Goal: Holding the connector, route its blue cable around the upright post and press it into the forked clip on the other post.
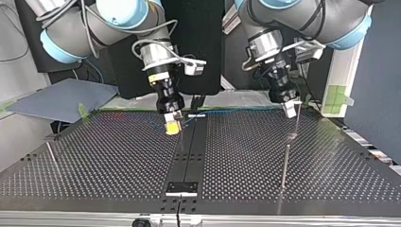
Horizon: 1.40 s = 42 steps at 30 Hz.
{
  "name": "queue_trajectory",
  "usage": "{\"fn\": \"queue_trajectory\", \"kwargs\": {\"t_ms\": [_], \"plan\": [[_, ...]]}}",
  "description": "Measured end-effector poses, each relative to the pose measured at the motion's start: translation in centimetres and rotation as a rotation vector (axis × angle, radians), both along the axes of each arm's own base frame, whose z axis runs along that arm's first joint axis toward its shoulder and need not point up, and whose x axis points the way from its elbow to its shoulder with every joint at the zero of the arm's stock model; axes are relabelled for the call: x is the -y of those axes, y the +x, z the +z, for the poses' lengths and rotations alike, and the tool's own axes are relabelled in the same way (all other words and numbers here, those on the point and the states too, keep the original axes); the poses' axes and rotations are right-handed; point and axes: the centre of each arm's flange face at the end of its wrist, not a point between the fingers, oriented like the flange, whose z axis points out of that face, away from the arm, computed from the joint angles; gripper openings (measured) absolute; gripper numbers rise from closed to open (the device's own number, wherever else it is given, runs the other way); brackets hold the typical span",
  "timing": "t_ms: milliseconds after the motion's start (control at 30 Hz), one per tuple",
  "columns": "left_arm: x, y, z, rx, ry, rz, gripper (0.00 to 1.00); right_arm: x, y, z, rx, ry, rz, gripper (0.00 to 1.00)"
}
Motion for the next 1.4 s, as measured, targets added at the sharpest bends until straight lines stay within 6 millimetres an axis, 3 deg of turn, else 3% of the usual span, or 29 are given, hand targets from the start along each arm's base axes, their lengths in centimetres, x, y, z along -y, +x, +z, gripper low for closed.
{"fn": "queue_trajectory", "kwargs": {"t_ms": [300,667,933,1400], "plan": [[-1.8,3.2,2.2,0.007,-0.022,-0.007,0.00,1.4,0.5,0.7,-0.011,0.004,0.009,0.00],[-3.9,7.4,4.3,0.064,-0.077,-0.026,0.00,3.5,2.9,-0.9,-0.042,0.020,0.045,0.00],[-6.0,11.5,3.3,0.074,-0.110,-0.040,0.00,4.2,3.7,-1.0,-0.036,0.013,0.060,0.00],[-11.0,16.0,3.1,0.100,-0.121,-0.051,0.00,5.2,4.9,-2.5,-0.043,0.016,0.077,0.00]]}}
